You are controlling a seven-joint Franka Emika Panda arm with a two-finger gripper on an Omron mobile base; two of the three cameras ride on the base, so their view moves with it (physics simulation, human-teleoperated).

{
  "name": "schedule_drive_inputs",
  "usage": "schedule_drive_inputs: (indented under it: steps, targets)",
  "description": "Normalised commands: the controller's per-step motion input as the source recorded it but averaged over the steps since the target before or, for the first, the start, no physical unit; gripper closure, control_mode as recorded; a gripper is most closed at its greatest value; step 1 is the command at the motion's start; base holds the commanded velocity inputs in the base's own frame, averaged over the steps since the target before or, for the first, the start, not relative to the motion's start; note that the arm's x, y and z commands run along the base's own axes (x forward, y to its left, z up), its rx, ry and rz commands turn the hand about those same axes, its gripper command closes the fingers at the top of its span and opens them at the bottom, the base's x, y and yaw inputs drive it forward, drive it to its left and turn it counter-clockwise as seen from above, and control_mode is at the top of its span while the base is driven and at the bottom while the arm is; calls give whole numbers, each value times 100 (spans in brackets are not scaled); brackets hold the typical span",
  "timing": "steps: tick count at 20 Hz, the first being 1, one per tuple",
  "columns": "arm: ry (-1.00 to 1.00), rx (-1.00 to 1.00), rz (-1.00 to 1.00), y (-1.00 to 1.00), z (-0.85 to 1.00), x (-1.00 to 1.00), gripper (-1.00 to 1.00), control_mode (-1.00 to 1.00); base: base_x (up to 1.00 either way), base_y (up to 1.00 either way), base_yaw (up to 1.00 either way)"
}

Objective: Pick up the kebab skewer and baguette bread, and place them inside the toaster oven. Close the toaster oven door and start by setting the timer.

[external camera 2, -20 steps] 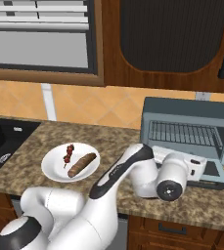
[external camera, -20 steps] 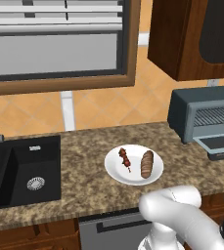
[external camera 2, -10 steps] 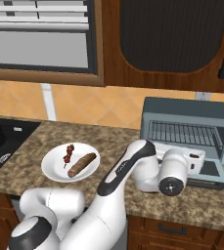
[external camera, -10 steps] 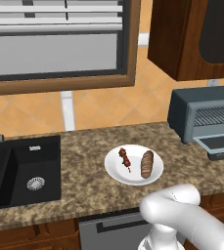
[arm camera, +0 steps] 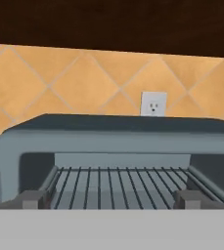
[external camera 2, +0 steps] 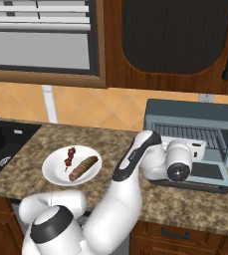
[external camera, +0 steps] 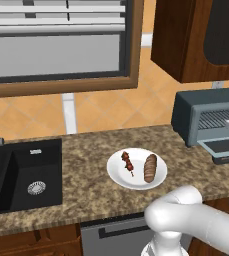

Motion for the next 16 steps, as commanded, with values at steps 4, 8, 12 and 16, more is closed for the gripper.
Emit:
schedule_drive_inputs:
  steps: [4, 8, 12, 16]
  targets:
    - [2, 0, 6, 1, -9, 33, -100, -100, 0, 0, 0]
    - [7, 0, 5, 0, -26, 14, -100, -100, 0, 0, 0]
    - [5, 1, 6, -1, -31, 7, -100, -100, 0, 0, 0]
    - [4, 1, 0, -6, -49, 12, -100, -100, 0, 0, 0]
